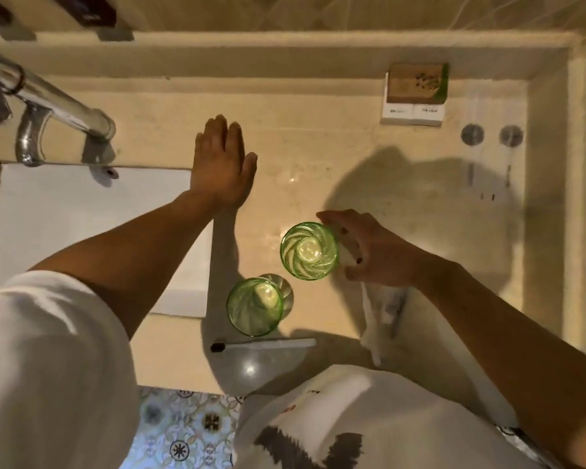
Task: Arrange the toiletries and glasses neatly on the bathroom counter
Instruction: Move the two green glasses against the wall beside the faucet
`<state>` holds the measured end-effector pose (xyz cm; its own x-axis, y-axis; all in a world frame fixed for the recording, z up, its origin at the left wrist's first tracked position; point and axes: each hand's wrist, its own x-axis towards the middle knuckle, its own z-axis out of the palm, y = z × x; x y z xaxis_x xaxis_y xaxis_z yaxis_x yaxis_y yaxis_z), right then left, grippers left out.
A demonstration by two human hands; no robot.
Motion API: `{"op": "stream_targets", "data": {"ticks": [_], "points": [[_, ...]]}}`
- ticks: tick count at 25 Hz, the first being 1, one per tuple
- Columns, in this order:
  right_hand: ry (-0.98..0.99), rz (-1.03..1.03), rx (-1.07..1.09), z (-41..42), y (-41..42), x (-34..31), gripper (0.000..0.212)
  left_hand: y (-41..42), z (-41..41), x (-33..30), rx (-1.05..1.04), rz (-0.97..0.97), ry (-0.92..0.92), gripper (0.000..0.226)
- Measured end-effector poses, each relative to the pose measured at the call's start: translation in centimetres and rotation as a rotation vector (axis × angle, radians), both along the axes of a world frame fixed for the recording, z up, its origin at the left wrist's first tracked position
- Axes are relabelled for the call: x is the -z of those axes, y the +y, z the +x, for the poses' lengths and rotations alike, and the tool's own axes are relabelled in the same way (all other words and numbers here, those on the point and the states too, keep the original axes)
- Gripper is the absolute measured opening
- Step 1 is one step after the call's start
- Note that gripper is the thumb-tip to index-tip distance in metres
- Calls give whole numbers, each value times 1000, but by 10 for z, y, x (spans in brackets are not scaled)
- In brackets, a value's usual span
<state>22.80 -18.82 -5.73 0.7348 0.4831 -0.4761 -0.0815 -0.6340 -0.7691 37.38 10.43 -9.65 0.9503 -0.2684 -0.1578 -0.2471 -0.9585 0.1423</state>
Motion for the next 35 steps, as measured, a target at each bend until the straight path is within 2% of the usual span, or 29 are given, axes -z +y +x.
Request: {"op": "stream_targets", "data": {"ticks": [3, 8, 13, 21, 24, 29, 32, 35], "points": [[63, 45, 92, -8, 6, 4, 105, 9, 3, 13, -119, 1, 30, 69], [-47, 71, 171, -15, 26, 15, 102, 11, 25, 32, -287, -94, -78, 71], [-147, 137, 234, -21, 36, 23, 97, 15, 30, 46, -311, -140, -176, 69], [-184, 130, 371, -19, 48, 15, 89, 14, 29, 42, -301, -115, -149, 69], [-193, 138, 573, 13, 64, 1, 80, 5, 36, 36, -372, -188, -144, 64], [-364, 109, 799, 97, 85, 1, 78, -5, 34, 38, -437, -165, -160, 61], [-452, 75, 853, 140, 87, 11, 85, -4, 38, 41, -454, -184, -179, 57], [-460, 60, 885, 171, 89, 16, 88, -4, 39, 43, -462, -175, -182, 55]]}}
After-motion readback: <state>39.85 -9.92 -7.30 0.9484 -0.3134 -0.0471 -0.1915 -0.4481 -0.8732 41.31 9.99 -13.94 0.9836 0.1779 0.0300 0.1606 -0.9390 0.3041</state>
